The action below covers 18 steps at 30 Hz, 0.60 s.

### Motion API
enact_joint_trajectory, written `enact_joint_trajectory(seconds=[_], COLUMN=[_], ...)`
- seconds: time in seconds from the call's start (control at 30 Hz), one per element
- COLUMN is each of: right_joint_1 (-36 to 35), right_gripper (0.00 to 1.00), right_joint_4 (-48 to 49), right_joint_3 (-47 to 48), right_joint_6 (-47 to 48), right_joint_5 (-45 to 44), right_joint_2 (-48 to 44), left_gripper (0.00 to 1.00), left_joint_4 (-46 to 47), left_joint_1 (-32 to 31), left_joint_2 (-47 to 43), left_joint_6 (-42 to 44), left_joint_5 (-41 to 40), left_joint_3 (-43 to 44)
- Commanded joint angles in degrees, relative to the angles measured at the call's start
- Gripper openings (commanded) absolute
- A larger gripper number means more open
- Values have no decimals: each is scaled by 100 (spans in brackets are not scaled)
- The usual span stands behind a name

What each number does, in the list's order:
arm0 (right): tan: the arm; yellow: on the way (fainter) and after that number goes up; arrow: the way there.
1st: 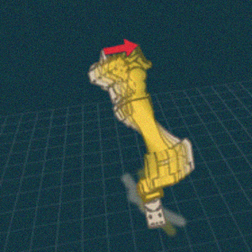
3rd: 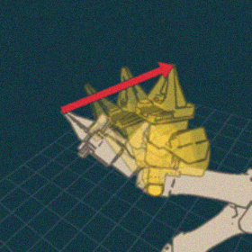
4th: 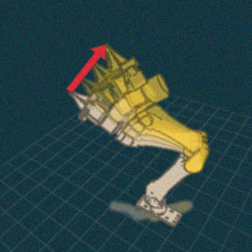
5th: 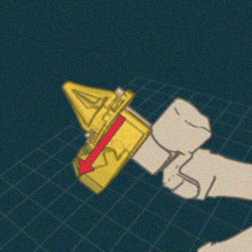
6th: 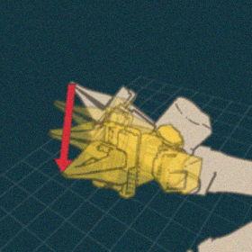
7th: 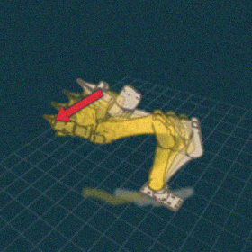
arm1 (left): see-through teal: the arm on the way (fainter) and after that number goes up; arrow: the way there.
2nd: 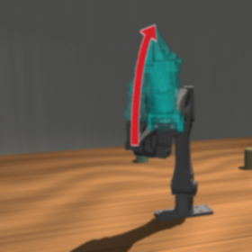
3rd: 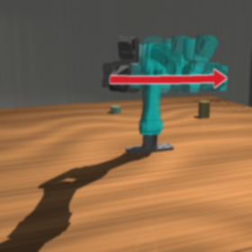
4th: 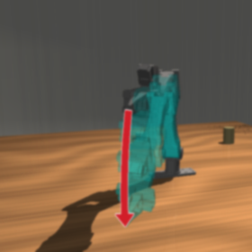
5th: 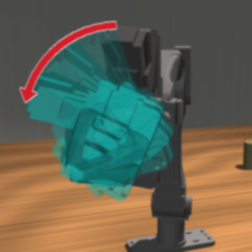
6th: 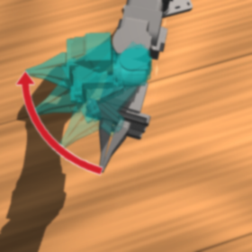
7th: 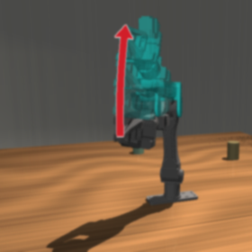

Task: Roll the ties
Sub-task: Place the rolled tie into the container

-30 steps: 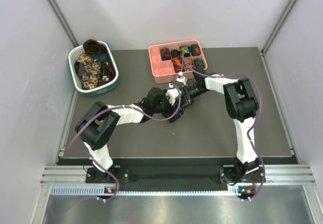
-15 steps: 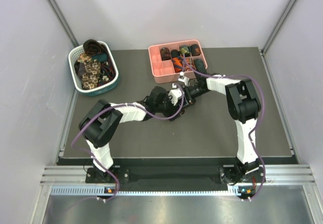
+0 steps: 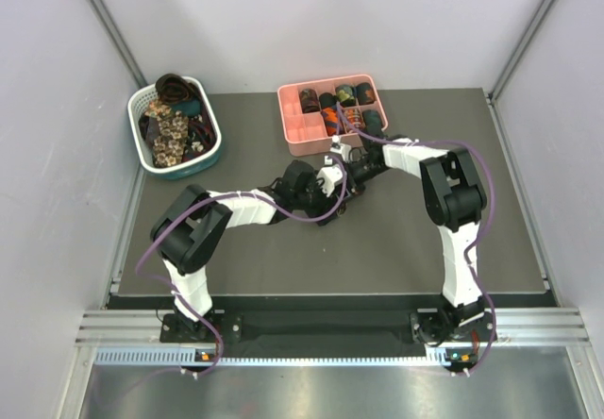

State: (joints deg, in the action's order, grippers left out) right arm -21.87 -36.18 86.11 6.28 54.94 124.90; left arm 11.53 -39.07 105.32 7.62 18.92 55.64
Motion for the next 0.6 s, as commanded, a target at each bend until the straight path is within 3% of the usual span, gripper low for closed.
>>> enact_joint_trajectory(seconds=[0.0,0.13,0.37,0.57], right_joint_1=[-283,-309,-336,-485], right_gripper=[47,46,63,60], right_joint_4=[-345,-354,-222,-389], right_joint_3=[-76,-138,-287,-314], right_joint_6=[382,347,417,312], right_joint_5=[-1195,-1292,-537,-1221], right_joint_2=[254,237,-62,-2], left_gripper=[68,68,66,66], left_joint_4=[209,280,359,367], left_joint_1=[-22,-13,-13,-13], left_joint_2=[77,68,120,112], left_joint_6=[38,-15,12,12], left_joint_5=[-125,-99,-37,-81], left_joint_3=[149,123,79,70])
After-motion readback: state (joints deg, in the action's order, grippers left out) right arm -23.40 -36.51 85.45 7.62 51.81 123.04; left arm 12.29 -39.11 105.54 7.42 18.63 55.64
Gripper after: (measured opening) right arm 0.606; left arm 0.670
